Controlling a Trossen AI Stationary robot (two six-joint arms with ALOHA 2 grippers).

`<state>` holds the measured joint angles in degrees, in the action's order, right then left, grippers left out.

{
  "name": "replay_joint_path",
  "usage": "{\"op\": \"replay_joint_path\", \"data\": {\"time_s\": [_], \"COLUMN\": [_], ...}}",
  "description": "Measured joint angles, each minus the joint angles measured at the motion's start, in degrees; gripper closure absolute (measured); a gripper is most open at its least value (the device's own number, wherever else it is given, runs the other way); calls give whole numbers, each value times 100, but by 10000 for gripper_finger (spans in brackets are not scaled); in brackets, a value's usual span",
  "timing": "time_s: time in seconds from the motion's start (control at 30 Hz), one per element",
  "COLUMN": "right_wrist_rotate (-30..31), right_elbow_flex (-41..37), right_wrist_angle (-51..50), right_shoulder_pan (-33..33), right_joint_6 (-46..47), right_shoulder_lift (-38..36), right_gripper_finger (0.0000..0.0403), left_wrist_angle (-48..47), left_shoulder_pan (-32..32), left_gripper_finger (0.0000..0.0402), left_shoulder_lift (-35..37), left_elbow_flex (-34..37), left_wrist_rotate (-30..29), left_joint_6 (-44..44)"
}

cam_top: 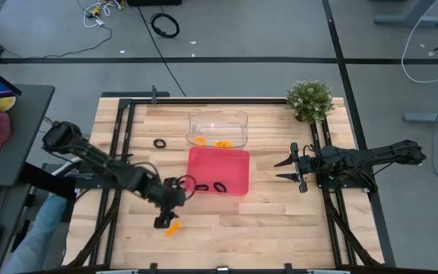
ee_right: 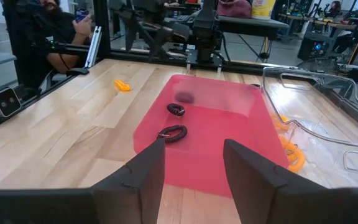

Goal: Sort spring keychains
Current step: Put the orange spring keychain into the transparent bin

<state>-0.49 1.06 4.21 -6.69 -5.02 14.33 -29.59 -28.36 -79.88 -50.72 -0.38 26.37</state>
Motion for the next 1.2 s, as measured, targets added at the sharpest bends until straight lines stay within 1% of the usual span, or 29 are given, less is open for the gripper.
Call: {"op": "replay_joint_path", "data": {"time_s": [0.3,0.4,0.47,0.53,0.6,0.77,0.9,1.0,1.2], "right_wrist_rotate": [0,0,1,1,1,0,0,0,0], "right_elbow_flex": [0,0,0,0,0,0,0,0,0], "right_wrist_angle": [0,0,0,0,0,0,0,0,0], "right_shoulder_pan": [-1,1,1,-1,-1,-1,0,2,0], "right_joint_6": [-2,-1,-1,0,-1,0,-1,-1,0], "right_shoulder_lift": [2,2,0,0,2,2,2,2,2], "right_gripper_finger": [237,237,237,237,237,237,237,237,237], "left_wrist_angle": [-113,-113,-108,-107,-134,-85,-22,206,442], "left_shoulder_pan": [-1354,-1669,-1856,-1963,-2004,-1838,-1642,-1558,-1455], "left_gripper_finger": [165,165,165,165,165,165,165,165,165], "left_shoulder_lift": [2,2,-1,-109,-333,-933,-1147,-1334,-1701], "left_elbow_flex": [0,0,13,36,51,52,50,50,27], "left_wrist_rotate": [-1023,-1267,-1548,-1725,-1689,-1294,-1352,-1456,-1301], "left_joint_6": [1469,1836,2048,2267,2326,2426,2591,2596,2723]}}
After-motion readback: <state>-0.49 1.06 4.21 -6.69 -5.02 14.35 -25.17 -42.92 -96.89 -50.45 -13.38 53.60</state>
